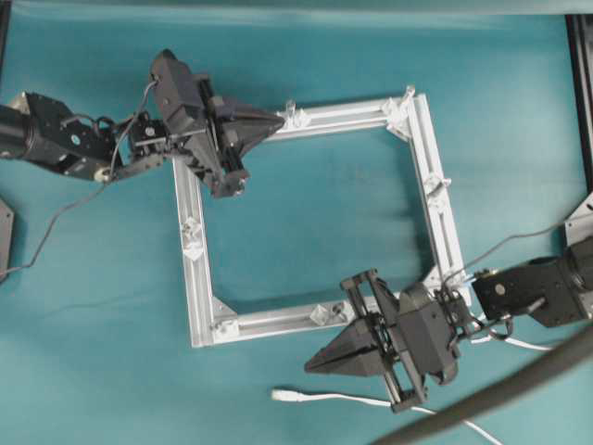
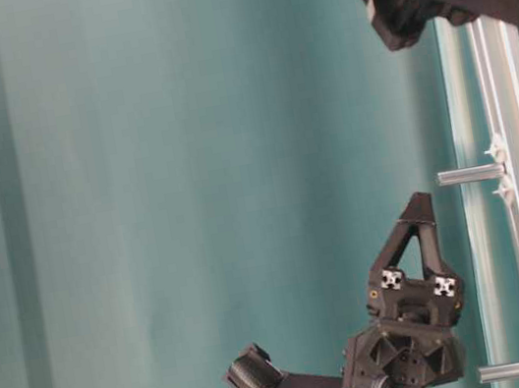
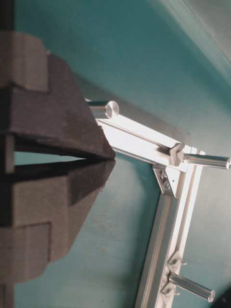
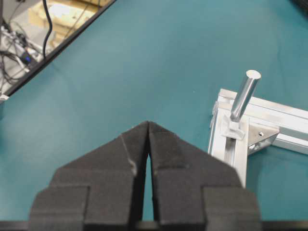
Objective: Move the cable alternately left and right between 8 pins so it hooks onto each one.
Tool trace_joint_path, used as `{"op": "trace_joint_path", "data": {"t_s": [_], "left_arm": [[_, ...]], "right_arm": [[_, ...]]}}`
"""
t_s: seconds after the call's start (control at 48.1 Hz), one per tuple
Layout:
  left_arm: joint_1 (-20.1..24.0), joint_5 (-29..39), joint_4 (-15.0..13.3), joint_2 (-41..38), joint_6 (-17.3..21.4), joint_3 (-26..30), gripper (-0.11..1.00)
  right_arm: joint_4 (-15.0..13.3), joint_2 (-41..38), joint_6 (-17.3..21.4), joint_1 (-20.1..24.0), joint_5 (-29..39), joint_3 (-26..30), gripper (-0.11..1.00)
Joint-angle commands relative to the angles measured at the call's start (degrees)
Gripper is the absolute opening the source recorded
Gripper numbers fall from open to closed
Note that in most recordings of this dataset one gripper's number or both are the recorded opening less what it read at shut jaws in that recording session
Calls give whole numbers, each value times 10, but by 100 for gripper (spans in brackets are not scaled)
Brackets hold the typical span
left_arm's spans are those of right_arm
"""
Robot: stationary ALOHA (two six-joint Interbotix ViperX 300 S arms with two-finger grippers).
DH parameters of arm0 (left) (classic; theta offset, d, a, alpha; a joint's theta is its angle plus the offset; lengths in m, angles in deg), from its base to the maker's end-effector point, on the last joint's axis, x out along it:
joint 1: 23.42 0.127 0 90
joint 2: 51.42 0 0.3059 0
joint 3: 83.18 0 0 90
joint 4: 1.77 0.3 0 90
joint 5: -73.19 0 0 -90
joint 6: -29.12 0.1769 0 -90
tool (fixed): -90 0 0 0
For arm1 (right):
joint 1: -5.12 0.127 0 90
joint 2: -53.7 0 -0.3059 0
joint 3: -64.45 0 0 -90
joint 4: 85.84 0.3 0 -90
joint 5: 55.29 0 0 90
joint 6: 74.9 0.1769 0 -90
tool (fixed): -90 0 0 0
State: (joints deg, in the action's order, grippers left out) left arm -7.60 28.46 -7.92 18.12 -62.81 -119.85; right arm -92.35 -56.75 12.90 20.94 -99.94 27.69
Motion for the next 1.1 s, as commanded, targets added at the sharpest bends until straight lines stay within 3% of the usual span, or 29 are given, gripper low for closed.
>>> {"op": "trace_joint_path", "data": {"t_s": [0.0, 0.25, 0.374, 0.582, 0.728, 0.915, 1.082], "left_arm": [[-10, 26, 24, 61, 4, 5, 0], [-31, 233, 24, 213, 4, -13, 2], [-54, 305, 24, 292, 1, -49, 6], [-93, 323, 24, 411, -1, -127, 33], [-115, 343, 24, 487, 0, -169, 46], [-126, 417, 24, 562, 1, -201, 47], [-126, 433, 24, 617, 1, -229, 47]], "right_arm": [[0, 11, 9, 11, -1, 11, 0], [0, 24, 47, 40, 304, 101, 7], [-1, 22, 90, 40, 314, 118, 25], [-3, 1, 163, 44, 304, 122, 77], [-4, -19, 198, 48, 304, 128, 72], [-4, -52, 223, 48, 310, 153, 70], [-4, -76, 227, 48, 349, 192, 70]]}}
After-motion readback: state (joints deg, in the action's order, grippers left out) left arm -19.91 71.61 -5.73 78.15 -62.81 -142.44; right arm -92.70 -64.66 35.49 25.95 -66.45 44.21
